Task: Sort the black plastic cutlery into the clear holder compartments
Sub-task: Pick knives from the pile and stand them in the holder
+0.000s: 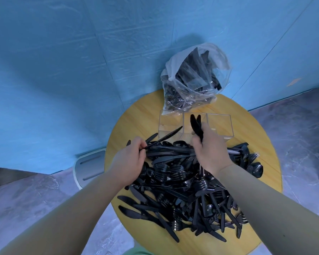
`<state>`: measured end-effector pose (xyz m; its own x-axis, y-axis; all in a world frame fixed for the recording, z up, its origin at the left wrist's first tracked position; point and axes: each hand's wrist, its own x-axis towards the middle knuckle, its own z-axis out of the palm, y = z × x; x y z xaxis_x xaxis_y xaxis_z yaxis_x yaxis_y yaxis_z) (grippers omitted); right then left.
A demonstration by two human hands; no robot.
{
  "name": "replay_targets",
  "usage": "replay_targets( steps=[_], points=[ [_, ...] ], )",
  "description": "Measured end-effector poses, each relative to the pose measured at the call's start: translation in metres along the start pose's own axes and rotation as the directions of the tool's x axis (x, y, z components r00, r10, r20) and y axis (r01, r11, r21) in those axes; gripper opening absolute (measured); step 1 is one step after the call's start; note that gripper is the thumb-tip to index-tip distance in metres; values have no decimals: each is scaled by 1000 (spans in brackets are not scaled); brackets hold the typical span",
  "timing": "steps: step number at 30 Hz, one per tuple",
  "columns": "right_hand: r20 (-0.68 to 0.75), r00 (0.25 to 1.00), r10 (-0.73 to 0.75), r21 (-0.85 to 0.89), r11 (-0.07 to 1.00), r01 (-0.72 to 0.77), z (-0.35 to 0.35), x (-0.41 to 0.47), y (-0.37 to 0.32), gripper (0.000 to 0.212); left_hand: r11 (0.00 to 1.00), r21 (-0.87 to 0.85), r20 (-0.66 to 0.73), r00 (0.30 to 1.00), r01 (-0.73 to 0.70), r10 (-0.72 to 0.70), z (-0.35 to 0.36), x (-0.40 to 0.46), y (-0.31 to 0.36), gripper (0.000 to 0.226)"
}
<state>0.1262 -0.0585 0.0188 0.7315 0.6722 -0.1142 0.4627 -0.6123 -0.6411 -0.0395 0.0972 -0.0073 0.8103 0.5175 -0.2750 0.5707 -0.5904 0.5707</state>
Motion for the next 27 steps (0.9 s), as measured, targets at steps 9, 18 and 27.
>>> replay_targets(
  steps=[9,18,27],
  points=[
    [337,867,366,542,677,-497,-22,-8,-24,17,967,-250,-43,998,40,-53,5,-10,46,28],
    [264,857,443,705,517,-485,-7,-13,-21,16,955,-289,38,998,62,-53,15,-19,76,27],
    [251,838,485,783,407,-470,-4,-13,-16,20,950,-310,97,995,22,9,24,-21,79,22]
  ],
)
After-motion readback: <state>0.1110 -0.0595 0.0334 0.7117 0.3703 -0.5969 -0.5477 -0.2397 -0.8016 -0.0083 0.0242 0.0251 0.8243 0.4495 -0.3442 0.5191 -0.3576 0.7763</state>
